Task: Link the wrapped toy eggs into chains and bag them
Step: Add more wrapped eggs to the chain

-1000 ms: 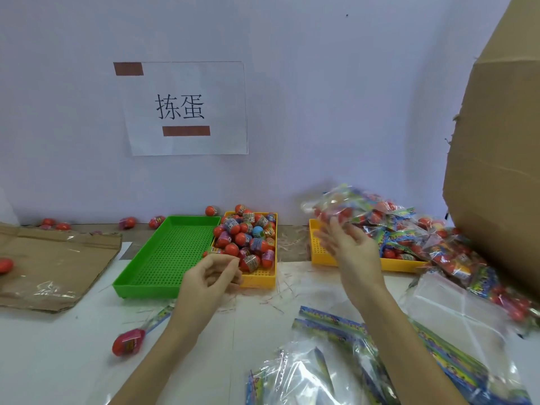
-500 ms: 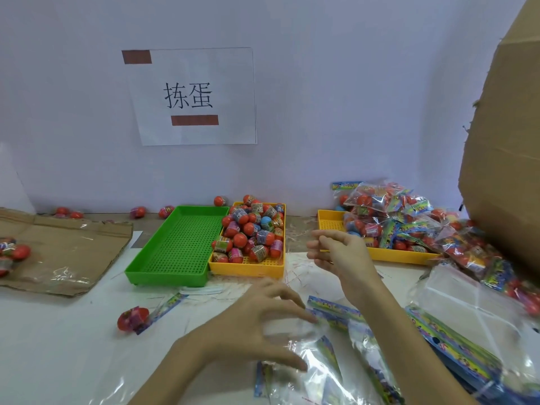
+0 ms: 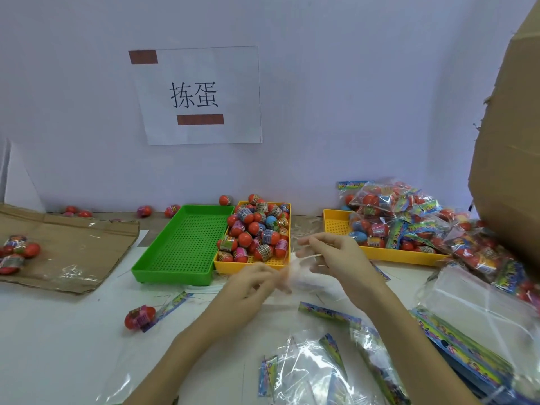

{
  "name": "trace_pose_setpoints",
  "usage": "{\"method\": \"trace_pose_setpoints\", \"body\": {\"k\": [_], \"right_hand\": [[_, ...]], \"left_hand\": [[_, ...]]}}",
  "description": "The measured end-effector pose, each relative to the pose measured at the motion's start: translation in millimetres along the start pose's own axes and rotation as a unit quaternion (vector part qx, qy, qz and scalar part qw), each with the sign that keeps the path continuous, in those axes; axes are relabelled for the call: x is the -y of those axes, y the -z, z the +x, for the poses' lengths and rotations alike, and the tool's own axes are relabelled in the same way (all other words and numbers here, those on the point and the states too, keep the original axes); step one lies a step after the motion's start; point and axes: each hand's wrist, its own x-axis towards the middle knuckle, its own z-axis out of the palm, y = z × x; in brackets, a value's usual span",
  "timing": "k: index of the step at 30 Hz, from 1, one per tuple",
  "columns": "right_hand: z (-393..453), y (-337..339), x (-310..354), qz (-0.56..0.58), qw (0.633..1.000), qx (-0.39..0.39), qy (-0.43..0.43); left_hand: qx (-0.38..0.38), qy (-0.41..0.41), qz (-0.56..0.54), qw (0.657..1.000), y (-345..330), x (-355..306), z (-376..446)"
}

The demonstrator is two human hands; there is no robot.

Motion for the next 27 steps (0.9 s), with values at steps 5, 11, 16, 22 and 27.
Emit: {"method": "trace_pose_setpoints", "body": {"k": [5, 11, 16, 22, 27], "right_hand": [[-2, -7, 3, -0.025, 0.991, 0.122, 0.045], [-2, -14, -4, -0.060, 0.990, 0.095, 0.088], [0, -12, -8, -0.018, 0.995, 0.047, 0.083], [-4, -13, -5, 0.052, 0.994, 0.081, 0.054], [-7, -18, 1, 0.041, 0.991, 0.104, 0.068]], "left_hand": [[-0.101, 0.082, -0.179, 0.975, 8, 3, 5], [-0.132, 0.148, -0.268, 0.943, 10, 8, 7], [-0.115, 0.124, -0.340, 0.925, 12, -2, 11], [-0.198, 0.044, -0.279, 0.938, 9, -2, 5], [-0.213, 0.052, -0.284, 0.933, 14, 0, 5]]}}
